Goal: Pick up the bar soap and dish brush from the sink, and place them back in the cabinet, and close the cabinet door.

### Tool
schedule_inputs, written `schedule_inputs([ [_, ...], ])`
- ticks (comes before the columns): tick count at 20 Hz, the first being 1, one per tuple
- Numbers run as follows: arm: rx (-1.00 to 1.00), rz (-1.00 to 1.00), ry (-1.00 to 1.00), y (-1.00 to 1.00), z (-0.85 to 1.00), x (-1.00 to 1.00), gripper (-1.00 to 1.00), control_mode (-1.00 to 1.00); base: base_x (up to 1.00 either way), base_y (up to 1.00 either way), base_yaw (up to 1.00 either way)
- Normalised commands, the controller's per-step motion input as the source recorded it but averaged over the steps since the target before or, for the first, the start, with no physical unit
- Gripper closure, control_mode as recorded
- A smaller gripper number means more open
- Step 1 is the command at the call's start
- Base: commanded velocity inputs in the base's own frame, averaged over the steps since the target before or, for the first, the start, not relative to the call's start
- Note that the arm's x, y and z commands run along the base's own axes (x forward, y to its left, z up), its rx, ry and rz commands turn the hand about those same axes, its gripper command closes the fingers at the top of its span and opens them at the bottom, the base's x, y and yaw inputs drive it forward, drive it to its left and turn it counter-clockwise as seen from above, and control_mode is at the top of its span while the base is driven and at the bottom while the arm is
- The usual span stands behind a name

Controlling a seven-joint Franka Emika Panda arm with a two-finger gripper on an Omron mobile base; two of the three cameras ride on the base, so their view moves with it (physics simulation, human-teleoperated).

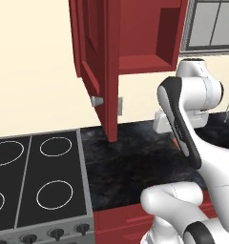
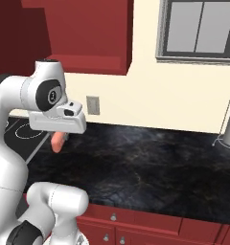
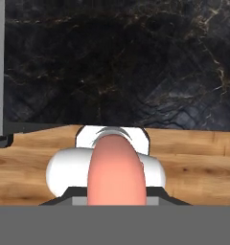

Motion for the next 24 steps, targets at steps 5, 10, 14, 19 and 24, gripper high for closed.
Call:
schedule_inputs([
  [5,0.0,0.0,0.0,0.0,0.0,0.0,1.0,1.0,0.25,0.0,0.0],
  [10,0.0,0.0,-0.01,0.0,0.06,0.07,1.0,-1.0,0.07,0.0,0.0],
  [14,0.0,0.0,-0.07,0.0,0.23,0.03,1.0,-1.0,0.0,0.0,0.0],
  [19,0.0,0.0,-0.14,0.0,0.31,0.0,1.0,-1.0,0.0,0.0,0.0],
  [24,-0.02,0.0,-0.21,0.0,0.19,0.0,1.0,-1.0,0.0,0.0,0.0],
])
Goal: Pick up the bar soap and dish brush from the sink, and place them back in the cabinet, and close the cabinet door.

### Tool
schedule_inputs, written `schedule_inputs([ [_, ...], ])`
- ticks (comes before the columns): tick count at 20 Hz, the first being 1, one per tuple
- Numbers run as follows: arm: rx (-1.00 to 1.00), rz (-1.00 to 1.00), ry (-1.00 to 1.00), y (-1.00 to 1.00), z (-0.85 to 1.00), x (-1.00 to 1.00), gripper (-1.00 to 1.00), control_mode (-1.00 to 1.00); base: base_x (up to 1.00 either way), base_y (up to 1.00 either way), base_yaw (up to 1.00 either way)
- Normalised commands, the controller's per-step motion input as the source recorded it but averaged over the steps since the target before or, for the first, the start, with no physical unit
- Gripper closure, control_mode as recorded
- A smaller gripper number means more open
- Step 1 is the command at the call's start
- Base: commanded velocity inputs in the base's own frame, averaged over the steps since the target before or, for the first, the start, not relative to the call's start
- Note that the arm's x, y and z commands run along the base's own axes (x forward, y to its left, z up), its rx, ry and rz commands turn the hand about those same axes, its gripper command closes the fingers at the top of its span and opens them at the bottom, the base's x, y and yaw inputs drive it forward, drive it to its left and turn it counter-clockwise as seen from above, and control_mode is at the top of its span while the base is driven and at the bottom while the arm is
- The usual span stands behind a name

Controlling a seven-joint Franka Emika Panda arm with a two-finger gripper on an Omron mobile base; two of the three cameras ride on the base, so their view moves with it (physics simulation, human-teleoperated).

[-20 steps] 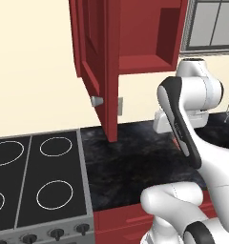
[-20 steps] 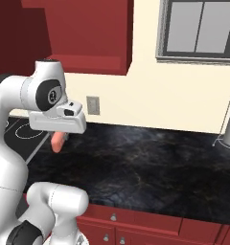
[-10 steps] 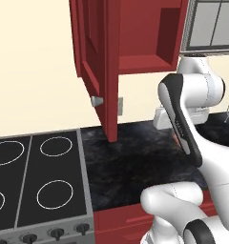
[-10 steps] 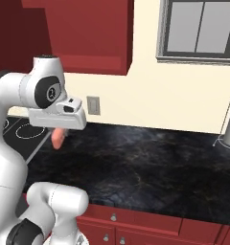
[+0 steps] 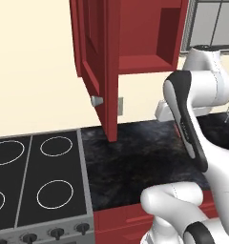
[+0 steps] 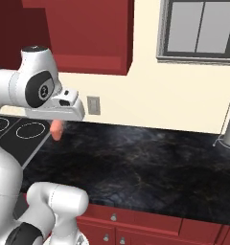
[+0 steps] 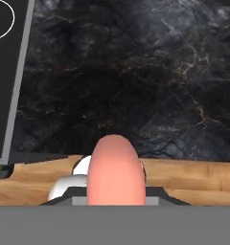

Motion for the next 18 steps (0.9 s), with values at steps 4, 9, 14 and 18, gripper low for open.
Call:
schedule_inputs([
  [4,-0.01,0.0,-0.24,0.0,0.1,0.0,1.0,-1.0,0.0,0.0,0.0],
  [9,0.0,0.0,-0.25,0.0,0.13,0.0,1.0,-1.0,0.0,0.0,0.0],
  [14,0.0,0.0,-0.22,0.0,0.23,0.0,1.0,-1.0,0.0,0.0,0.0],
  [18,0.0,0.0,-0.14,0.0,0.28,0.0,1.0,-1.0,0.0,0.0,0.0],
])
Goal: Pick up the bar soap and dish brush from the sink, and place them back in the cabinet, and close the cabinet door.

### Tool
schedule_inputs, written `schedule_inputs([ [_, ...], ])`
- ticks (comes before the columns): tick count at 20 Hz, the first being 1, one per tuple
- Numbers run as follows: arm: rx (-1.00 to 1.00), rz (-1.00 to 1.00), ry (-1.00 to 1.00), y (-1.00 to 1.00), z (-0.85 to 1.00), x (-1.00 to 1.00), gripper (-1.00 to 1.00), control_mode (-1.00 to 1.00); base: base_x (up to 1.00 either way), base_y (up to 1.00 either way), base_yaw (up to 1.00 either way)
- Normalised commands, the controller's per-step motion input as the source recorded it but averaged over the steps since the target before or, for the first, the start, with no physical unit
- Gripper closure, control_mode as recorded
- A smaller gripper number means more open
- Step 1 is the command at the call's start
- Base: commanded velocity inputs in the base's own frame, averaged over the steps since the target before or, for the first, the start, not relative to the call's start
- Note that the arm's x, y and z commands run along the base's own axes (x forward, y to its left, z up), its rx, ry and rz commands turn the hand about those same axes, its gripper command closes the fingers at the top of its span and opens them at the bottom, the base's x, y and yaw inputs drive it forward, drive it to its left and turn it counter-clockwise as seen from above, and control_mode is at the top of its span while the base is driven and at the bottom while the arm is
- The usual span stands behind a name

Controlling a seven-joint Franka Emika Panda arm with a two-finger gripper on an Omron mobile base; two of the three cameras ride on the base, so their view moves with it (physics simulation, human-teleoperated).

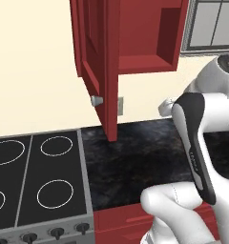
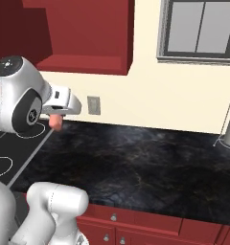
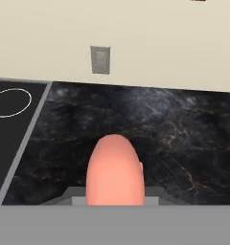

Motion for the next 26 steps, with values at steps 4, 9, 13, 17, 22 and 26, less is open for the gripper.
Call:
schedule_inputs([
  [4,0.0,0.0,-0.12,0.0,0.23,0.0,1.0,-1.0,0.0,0.0,0.0],
  [9,0.0,0.0,-0.09,-0.01,0.3,0.0,1.0,-1.0,0.0,0.0,0.0],
  [13,0.0,0.0,-0.06,-0.01,0.28,0.0,1.0,-1.0,0.0,0.0,0.0],
  [17,0.0,0.0,-0.04,-0.02,0.29,0.0,1.0,-1.0,0.0,0.0,0.0],
  [22,0.0,0.0,-0.04,0.0,0.21,0.0,1.0,-1.0,0.0,0.0,0.0],
  [26,0.0,0.0,-0.05,-0.01,0.18,0.16,1.0,-1.0,0.0,0.0,0.0],
])
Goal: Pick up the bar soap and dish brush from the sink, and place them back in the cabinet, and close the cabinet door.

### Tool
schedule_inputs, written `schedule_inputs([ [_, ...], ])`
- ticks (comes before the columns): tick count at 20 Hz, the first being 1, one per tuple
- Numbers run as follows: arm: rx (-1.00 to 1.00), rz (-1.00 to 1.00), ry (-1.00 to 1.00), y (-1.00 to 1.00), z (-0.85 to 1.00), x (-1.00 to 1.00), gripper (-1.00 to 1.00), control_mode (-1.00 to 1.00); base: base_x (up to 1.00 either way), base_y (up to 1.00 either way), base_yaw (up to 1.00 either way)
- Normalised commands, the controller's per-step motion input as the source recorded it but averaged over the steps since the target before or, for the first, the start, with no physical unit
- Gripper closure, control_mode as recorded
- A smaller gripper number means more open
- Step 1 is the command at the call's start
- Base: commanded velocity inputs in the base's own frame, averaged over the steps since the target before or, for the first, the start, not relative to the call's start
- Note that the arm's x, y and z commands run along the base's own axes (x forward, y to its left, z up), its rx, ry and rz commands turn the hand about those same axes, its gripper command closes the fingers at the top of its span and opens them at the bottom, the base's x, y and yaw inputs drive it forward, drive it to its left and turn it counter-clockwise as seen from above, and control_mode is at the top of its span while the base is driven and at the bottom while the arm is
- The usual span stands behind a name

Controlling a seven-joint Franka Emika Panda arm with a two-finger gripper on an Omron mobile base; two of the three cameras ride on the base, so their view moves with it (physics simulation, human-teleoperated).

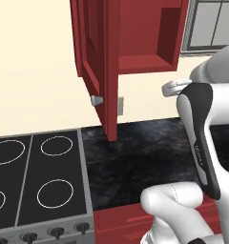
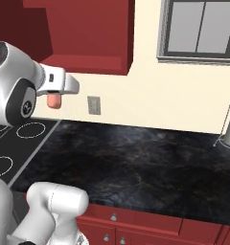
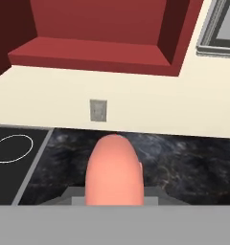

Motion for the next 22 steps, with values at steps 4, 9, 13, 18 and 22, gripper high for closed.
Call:
schedule_inputs([
  [4,0.0,0.0,-0.07,-0.05,0.18,0.22,1.0,-1.0,0.0,0.0,0.0],
  [9,0.0,0.0,-0.08,-0.06,0.2,0.28,1.0,-1.0,0.0,0.0,0.0],
  [13,0.0,0.0,-0.07,-0.01,0.19,0.32,1.0,-1.0,0.0,0.0,0.0],
  [18,0.0,0.0,-0.06,0.0,0.14,0.33,1.0,-1.0,0.0,0.0,0.0],
  [22,0.0,0.0,-0.05,0.0,0.08,0.23,1.0,-1.0,0.0,0.0,0.0],
])
